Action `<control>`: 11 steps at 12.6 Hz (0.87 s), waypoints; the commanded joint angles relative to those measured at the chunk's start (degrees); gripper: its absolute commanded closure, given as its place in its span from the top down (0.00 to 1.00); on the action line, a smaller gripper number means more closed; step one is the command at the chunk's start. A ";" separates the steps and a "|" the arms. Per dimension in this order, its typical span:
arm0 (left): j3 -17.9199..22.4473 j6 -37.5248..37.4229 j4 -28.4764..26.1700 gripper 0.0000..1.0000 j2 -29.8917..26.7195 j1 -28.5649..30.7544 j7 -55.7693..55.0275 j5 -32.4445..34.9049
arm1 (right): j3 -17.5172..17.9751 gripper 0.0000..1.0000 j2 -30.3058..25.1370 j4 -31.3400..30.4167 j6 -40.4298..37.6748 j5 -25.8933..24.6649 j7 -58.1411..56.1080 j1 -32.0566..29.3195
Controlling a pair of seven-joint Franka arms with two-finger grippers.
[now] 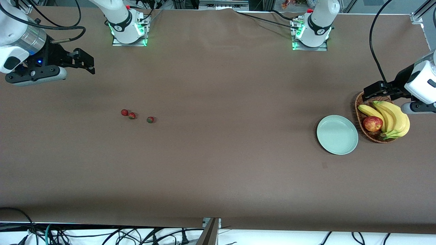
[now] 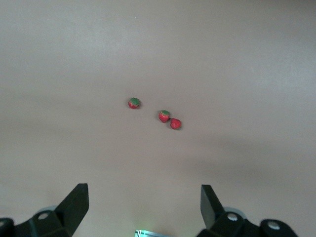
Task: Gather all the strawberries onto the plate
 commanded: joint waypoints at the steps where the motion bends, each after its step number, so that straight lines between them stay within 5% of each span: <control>1: -0.07 -0.52 1.49 1.00 0.57 -0.16 -0.64 -0.48 | 0.40 1.00 0.36 0.86 -1.94 -0.80 -0.20 -0.52; 11: 0.02 -0.52 1.49 1.00 0.57 -0.07 -0.64 -0.57 | 0.31 1.00 0.18 -2.39 -1.25 -0.71 -0.55 -0.52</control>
